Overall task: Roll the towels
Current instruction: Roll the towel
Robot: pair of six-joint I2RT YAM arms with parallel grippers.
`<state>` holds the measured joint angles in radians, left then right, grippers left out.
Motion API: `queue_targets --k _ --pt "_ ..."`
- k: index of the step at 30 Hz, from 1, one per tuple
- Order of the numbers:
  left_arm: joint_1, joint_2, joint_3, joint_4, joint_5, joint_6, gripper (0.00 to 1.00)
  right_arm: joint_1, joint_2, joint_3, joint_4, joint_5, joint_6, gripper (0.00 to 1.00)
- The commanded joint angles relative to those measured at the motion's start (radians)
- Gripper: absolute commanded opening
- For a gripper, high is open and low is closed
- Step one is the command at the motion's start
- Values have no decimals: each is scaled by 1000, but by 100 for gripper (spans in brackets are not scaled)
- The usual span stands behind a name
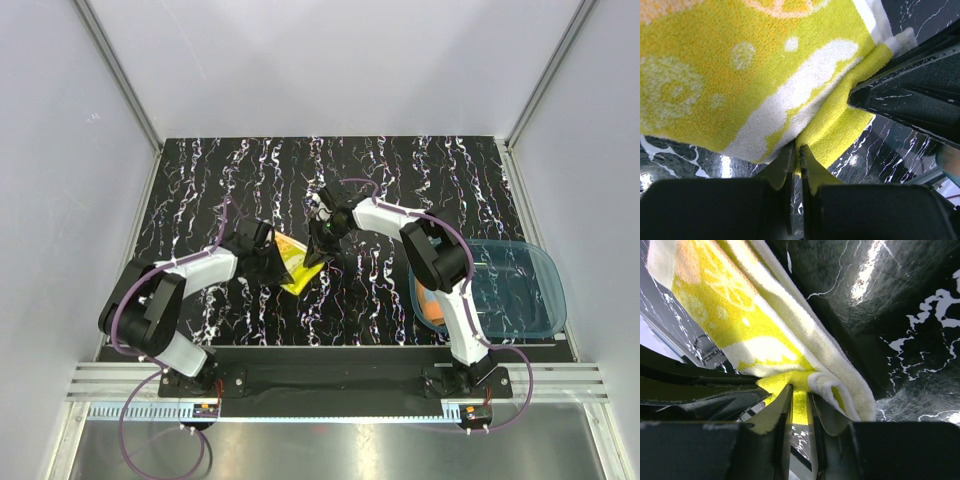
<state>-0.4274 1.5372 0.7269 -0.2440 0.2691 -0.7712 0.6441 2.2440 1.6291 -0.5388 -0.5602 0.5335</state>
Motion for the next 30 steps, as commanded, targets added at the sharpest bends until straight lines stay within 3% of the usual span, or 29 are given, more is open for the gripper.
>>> queue_targets --k 1,5,6,9,14,21,30 --pt "6 -43 3 -110 -94 29 9 -9 35 3 -16 103 -33 24" --pt "-43 -121 57 -248 -266 39 34 -8 29 -21 -1 98 -32 23" --pt "-60 -135 71 -311 -385 41 43 -4 29 -26 5 97 -35 23" --pt "-141 -164 144 -401 -557 53 49 2 26 -32 5 95 -46 23" --pt "-313 -180 203 -358 -691 191 49 8 14 -46 11 85 -63 23" --pt "-378 -170 128 -77 -568 357 50 8 3 -48 -4 95 -93 22" --pt "-379 -34 100 -14 -499 397 54 6 17 -23 -24 86 -109 22"
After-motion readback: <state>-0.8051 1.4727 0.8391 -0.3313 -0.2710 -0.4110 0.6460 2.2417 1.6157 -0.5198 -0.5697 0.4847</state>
